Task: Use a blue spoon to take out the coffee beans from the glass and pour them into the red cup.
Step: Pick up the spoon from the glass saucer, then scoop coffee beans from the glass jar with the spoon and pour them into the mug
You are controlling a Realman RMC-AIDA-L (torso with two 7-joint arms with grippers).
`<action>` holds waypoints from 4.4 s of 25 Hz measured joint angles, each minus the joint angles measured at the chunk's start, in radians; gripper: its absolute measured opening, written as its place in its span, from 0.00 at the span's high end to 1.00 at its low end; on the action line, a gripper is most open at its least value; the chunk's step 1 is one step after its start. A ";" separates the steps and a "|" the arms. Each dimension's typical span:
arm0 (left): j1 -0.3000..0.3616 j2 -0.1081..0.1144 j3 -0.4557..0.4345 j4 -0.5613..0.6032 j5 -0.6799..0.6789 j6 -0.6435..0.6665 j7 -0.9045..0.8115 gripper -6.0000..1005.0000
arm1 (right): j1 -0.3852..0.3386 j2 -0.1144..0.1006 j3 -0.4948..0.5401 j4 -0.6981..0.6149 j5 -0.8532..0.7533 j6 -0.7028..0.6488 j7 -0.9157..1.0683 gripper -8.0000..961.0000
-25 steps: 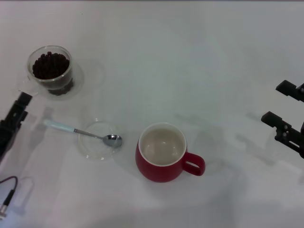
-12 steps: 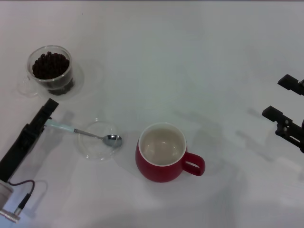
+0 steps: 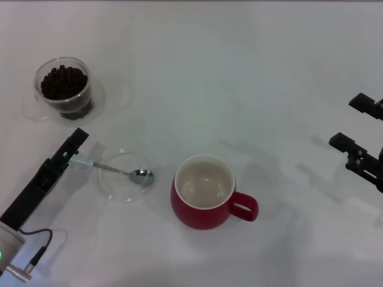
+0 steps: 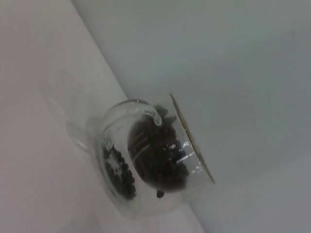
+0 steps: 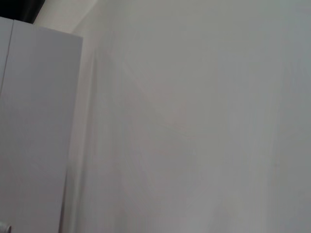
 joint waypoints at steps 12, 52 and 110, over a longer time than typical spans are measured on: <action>0.006 0.002 0.000 -0.006 0.025 -0.002 -0.016 0.13 | -0.010 0.009 0.000 0.000 0.005 0.001 0.000 0.31; -0.053 0.034 -0.009 -0.364 -0.154 0.324 -0.139 0.87 | -0.004 0.034 -0.002 -0.009 0.005 -0.031 -0.005 0.31; -0.330 0.073 -0.004 -0.362 -0.050 -0.157 -0.495 0.87 | 0.011 0.027 0.001 -0.019 0.110 0.002 -0.005 0.31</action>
